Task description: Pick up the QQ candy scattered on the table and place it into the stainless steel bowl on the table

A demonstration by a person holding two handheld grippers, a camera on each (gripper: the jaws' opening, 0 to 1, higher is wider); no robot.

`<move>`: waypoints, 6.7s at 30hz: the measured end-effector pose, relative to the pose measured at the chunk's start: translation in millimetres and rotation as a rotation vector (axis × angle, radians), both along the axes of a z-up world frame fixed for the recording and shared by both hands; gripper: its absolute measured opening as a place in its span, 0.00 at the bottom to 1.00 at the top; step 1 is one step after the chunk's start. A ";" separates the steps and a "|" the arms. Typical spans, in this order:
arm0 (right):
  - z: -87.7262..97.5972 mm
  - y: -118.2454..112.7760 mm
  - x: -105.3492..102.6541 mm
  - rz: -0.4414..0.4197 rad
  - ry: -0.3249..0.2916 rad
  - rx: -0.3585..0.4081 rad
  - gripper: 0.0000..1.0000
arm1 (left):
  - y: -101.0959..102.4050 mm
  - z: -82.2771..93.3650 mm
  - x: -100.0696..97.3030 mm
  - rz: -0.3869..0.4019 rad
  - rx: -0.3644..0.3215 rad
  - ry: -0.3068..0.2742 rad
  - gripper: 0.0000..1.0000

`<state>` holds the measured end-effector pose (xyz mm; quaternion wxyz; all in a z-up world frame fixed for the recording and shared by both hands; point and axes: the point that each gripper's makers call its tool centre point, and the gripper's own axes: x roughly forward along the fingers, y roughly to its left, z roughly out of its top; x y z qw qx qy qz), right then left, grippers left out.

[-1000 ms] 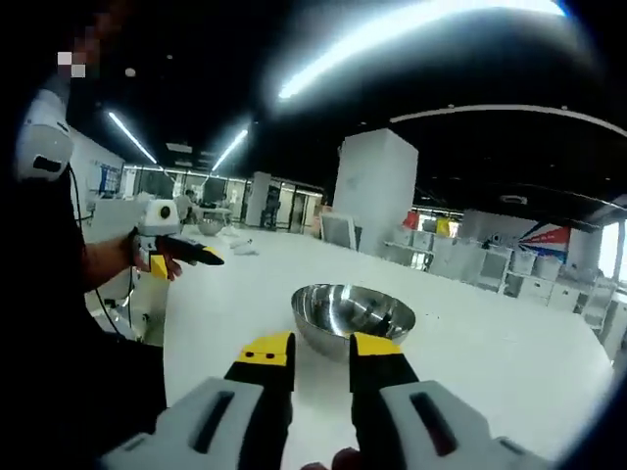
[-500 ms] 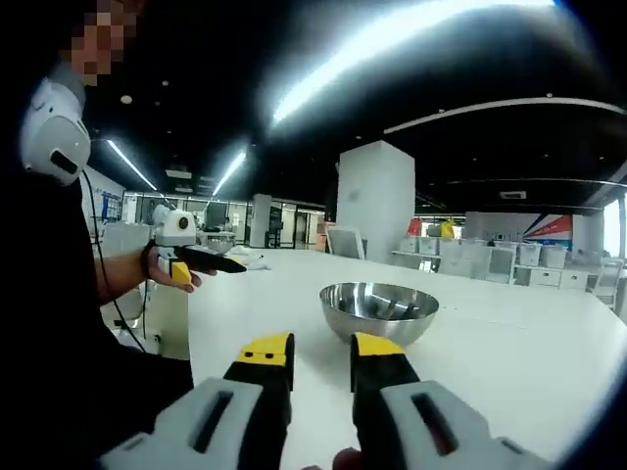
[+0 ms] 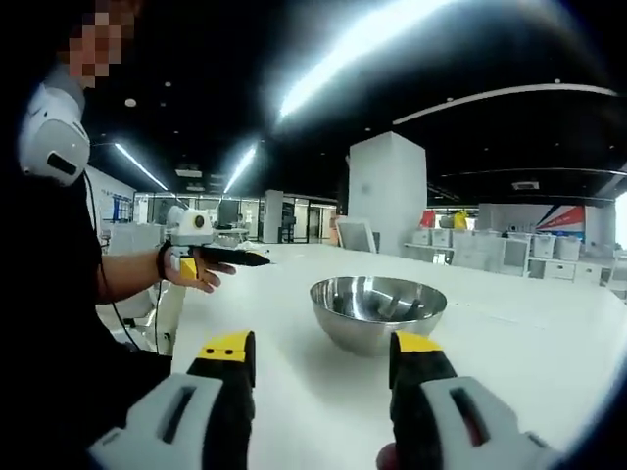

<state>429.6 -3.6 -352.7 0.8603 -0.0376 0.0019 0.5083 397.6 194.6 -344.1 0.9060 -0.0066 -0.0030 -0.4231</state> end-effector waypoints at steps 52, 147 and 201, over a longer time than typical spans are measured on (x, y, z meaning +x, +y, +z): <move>-39.1 65.5 115.2 0.410 0.075 -0.027 0.96 | -50.8 -42.1 142.9 -0.428 -0.013 -0.005 0.96; -46.3 61.5 302.1 0.397 0.143 -0.039 0.97 | -43.6 -45.1 321.9 -0.372 -0.024 0.042 0.96; 1.6 -114.4 -31.6 -0.390 -0.041 -0.157 0.67 | 50.7 12.6 -45.7 0.228 0.198 -0.054 0.95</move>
